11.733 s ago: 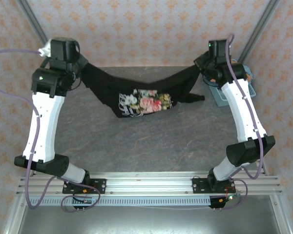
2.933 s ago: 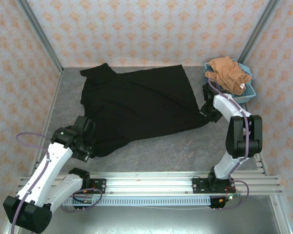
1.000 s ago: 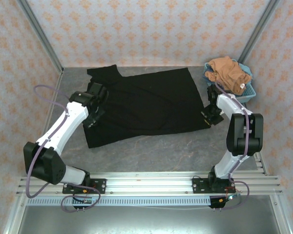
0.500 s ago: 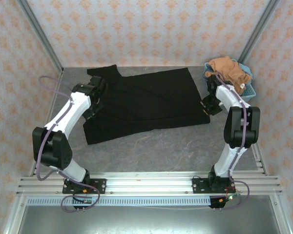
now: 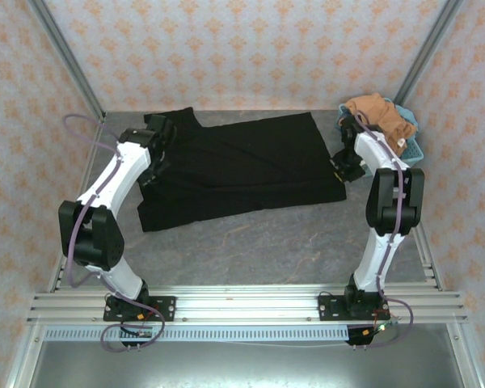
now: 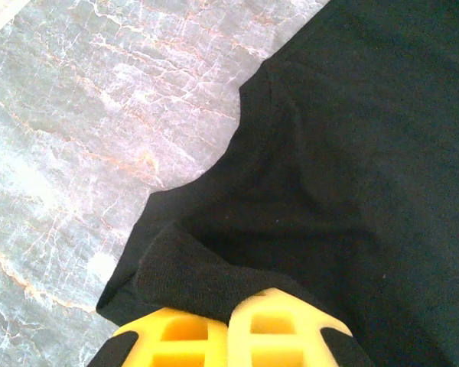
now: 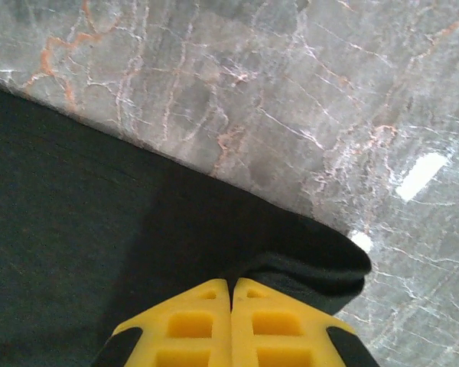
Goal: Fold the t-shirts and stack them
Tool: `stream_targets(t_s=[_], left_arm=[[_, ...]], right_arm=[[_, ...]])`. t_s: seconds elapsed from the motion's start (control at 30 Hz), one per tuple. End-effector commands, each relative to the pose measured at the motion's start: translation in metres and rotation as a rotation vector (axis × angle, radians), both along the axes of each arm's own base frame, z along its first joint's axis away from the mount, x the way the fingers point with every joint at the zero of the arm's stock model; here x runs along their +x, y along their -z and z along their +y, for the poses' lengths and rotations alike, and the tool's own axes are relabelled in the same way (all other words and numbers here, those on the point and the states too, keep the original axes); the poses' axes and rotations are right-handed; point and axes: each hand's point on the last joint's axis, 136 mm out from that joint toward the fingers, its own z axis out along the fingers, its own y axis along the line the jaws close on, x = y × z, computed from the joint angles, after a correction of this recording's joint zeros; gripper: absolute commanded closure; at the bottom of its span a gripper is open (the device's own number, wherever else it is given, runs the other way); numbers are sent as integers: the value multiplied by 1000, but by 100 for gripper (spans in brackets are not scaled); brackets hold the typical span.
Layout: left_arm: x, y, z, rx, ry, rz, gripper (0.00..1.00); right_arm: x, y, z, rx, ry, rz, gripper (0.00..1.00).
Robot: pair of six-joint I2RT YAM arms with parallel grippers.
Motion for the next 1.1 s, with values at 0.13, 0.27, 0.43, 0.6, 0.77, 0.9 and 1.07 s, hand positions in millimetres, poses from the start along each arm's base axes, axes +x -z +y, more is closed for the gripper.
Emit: stream_targets(t_s=[0.13, 0.27, 0.43, 0.6, 0.77, 0.9, 1.07], left_arm=[[13, -7, 15, 66, -7, -6, 100], [21, -4, 15, 62, -1, -8, 100], [30, 0, 16, 62, 4, 1, 100], [35, 3, 19, 71, -2, 16, 100], [36, 8, 23, 77, -14, 32, 100], [40, 14, 27, 75, -24, 36, 100], [54, 21, 28, 65, 3, 38, 100]], right_arm=[[22, -4, -6, -57, -37, -8, 100], [38, -1, -1, -40, -65, -41, 100], [53, 3, 4, -18, -103, -78, 100], [67, 2, 7, -11, -127, -112, 100], [77, 5, 10, -9, -141, -116, 100], [84, 10, 9, -15, -144, -107, 100], [93, 10, 8, -26, -153, -109, 100]])
